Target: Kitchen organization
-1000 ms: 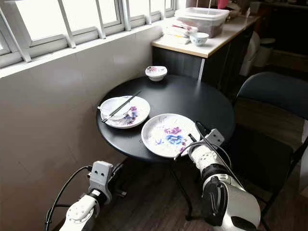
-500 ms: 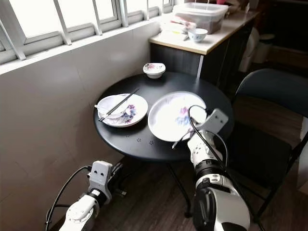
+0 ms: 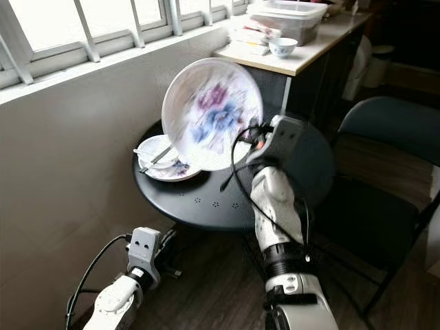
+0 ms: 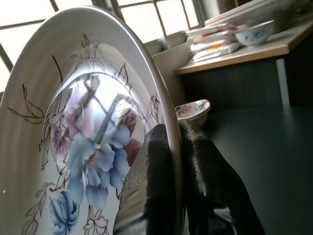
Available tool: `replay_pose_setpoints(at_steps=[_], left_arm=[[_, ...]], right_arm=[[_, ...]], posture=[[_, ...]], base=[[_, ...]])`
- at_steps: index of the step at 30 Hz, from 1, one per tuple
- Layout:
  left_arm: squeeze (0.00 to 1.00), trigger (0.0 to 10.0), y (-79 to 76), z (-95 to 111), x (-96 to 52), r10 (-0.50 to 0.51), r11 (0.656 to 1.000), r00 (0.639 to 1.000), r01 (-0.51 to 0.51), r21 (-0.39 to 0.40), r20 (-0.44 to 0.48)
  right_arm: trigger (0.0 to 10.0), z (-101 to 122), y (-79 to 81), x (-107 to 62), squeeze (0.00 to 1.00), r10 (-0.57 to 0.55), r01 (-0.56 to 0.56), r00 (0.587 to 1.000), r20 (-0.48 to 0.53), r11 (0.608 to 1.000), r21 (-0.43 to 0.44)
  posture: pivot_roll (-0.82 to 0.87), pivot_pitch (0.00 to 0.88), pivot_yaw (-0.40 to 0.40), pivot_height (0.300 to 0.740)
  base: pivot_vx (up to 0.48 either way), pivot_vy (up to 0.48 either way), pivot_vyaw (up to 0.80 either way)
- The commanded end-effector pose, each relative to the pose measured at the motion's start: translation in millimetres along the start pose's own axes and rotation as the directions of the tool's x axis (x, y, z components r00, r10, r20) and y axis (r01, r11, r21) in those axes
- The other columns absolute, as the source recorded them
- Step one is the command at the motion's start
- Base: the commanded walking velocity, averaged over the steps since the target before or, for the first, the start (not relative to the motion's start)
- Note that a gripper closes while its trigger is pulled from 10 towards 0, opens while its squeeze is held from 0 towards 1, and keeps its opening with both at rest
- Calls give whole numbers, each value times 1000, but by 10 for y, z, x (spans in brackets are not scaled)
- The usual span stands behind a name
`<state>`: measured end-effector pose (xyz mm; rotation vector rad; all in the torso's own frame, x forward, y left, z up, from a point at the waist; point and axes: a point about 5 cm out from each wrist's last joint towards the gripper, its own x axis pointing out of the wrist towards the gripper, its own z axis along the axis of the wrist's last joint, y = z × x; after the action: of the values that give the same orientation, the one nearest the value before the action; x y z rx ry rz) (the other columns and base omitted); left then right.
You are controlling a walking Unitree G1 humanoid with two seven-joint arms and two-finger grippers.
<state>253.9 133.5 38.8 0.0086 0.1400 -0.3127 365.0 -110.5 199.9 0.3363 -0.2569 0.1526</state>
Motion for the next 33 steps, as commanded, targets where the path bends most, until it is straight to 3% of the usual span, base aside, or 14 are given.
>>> replay_pose_setpoints(at_steps=[1, 6, 12, 14, 17, 27, 33], left_arm=[[0, 10000, 40, 7, -24, 31, 999, 999, -30, -9, 18], [0, 10000, 103, 70, -62, 98, 995, 992, -97, -9, 83], [0, 10000, 122, 78, -76, 113, 994, 989, -112, -10, 95], [0, 10000, 124, 79, -78, 116, 993, 988, -115, -10, 98], [0, 10000, 139, 98, -92, 145, 989, 982, -146, -3, 120], [0, 10000, 139, 99, -100, 156, 988, 979, -157, -7, 131], [0, 10000, 147, 100, -105, 165, 986, 977, -166, -2, 137]], right_arm=[[0, 104, 98, 9, 0, 67, -66, 997, 40, 997, -25], [0, 11, 195, -140, 0, 224, -224, 974, -2, 974, -28], [0, -87, 307, -268, 0, 357, -360, 933, -55, 931, -66], [0, -107, 310, -281, 0, 365, -369, 929, -64, 926, -83], [0, -171, 275, -318, 0, 366, -377, 926, -94, 910, -174], [0, -199, 196, -368, 0, 347, -366, 930, -118, 886, -284], [0, -236, 177, -420, 0, 355, -377, 926, -130, 847, -374]], posture=[[-66, 0, 12, 740], [-68, 0, 13, 740], [-69, 0, 14, 740], [-68, 0, 14, 740], [-68, 0, 12, 740], [-67, 0, 10, 740], [-69, 0, 13, 740]], base=[[0, 0, 800], [0, 0, 800], [0, 0, 800], [0, 0, 800], [0, 0, 800], [0, 0, 800], [0, 0, 800]])
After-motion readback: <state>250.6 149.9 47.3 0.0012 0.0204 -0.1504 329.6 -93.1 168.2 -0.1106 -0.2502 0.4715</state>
